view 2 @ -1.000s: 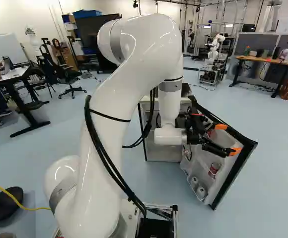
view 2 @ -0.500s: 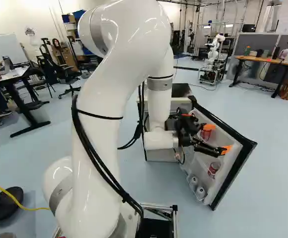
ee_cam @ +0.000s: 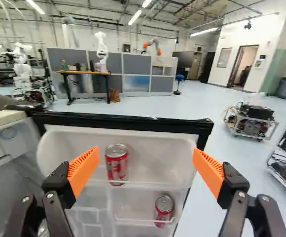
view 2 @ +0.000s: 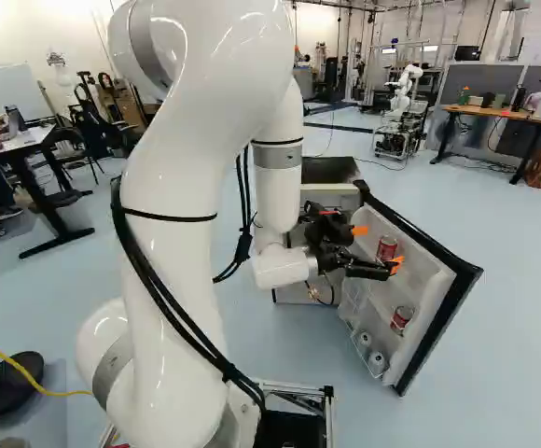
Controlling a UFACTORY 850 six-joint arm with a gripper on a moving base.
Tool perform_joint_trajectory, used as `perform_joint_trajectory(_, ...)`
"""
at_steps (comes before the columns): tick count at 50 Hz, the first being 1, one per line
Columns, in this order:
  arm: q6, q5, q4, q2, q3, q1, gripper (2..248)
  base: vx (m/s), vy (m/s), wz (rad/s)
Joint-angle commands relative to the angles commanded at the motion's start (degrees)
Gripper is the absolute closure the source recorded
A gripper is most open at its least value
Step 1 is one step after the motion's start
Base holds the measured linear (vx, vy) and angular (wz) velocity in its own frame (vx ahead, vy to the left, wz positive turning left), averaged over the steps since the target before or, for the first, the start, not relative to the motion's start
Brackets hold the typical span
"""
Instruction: Grab a drink from the fridge
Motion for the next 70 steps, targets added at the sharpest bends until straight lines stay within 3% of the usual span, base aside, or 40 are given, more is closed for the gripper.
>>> perform_joint_trajectory(32,0.0,0.0,-14.57,3.94,5.98,6.29,3,0.0,0.0,0.0)
perform_joint_trajectory(49,0.0,0.0,-21.28,1.13,5.44,6.7,3,0.0,0.0,0.0)
perform_joint_trajectory(70,0.0,0.0,-27.21,-3.03,4.19,6.71,3,0.0,0.0,0.0)
